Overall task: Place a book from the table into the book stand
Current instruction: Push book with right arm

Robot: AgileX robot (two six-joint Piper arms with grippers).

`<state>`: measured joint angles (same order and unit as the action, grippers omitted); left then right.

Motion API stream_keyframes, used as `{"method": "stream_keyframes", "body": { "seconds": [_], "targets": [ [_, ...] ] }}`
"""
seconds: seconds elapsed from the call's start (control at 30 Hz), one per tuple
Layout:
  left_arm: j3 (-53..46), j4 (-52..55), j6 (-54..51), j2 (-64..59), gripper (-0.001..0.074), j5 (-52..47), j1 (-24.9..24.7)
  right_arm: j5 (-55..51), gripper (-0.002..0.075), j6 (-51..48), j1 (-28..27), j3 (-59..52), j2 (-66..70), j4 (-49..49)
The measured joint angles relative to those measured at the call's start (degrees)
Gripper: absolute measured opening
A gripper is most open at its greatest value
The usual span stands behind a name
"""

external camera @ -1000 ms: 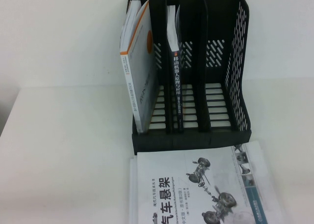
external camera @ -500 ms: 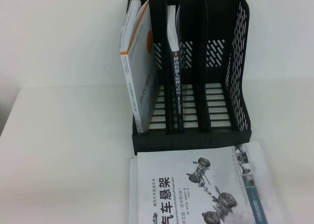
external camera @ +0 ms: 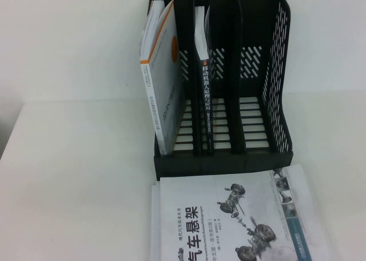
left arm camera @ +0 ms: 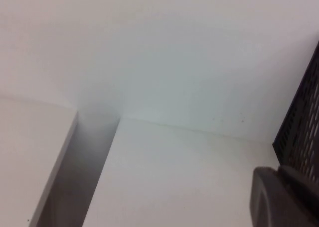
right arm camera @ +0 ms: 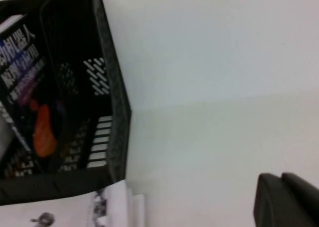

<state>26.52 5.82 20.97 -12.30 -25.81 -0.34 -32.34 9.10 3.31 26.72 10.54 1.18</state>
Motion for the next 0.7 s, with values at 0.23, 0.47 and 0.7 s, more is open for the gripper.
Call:
{"method": "stream_keyframes", "body": {
  "seconds": [0.23,0.47,0.7],
  "targets": [
    [2.91,-1.76,0.88,-10.29,-0.0004,5.34,0.0,0.25,-0.0001,-2.88,0.0,5.77,11.77,-9.54],
    [6.94,-18.84,-9.46,-22.72,-0.0004,2.23,0.0,-2.79,-0.0001,-15.89,0.0,6.12,25.91,-28.51],
    [14.92,-38.16,-29.93,-38.54,-0.0004,-9.82,0.0,-6.1,-0.0001,-27.53,0.0,7.8,48.23,-36.43]
  ]
}}
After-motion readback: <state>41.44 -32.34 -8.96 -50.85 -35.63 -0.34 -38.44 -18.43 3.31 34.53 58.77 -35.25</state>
